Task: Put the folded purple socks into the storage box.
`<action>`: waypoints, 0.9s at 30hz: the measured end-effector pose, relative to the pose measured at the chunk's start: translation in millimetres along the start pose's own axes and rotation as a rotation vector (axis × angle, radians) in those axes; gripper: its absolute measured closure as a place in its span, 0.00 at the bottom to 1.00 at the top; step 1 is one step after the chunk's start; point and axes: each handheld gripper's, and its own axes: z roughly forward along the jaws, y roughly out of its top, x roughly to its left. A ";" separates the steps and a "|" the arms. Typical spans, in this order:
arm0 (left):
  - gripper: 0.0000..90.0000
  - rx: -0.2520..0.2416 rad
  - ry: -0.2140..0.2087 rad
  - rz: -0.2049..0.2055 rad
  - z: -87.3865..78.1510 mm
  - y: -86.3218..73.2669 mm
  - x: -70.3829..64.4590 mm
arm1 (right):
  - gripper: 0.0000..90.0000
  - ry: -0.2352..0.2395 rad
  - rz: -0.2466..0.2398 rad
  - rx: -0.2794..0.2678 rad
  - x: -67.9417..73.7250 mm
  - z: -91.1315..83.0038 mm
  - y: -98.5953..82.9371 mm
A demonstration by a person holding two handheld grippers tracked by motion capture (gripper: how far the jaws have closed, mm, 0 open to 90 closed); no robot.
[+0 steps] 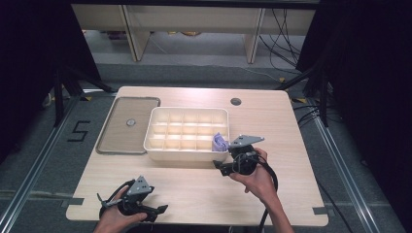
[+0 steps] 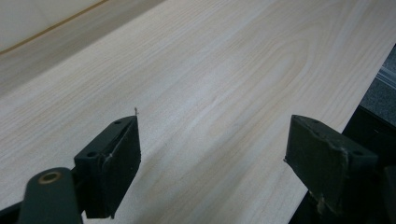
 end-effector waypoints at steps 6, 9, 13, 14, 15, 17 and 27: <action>0.19 0.001 0.010 0.018 -0.6 0.4 0.8 | 0.31 0.005 0.012 0.001 0.7 -1.2 -10.1; 0.19 0.001 -0.002 0.024 -0.2 0.4 1.0 | 0.31 0.012 0.008 0.006 0.6 -2.9 -15.4; 0.19 -0.002 -0.001 0.017 -0.8 0.5 0.2 | 0.30 0.012 0.009 -0.007 2.0 -3.4 -18.3; 0.19 -0.003 0.000 0.011 -0.9 0.3 0.0 | 0.27 0.021 0.017 -0.005 3.1 -4.5 -19.8; 0.19 -0.003 -0.001 0.011 -0.9 0.3 0.0 | 0.25 0.025 0.007 -0.015 3.3 -3.7 -20.9; 0.19 -0.013 -0.002 -0.002 0.0 0.1 -0.9 | 0.21 0.037 0.008 -0.014 5.0 -3.9 -22.7; 0.19 -0.005 -0.008 0.021 -0.5 0.6 0.1 | 0.18 0.058 -0.016 -0.027 16.1 -6.0 -34.4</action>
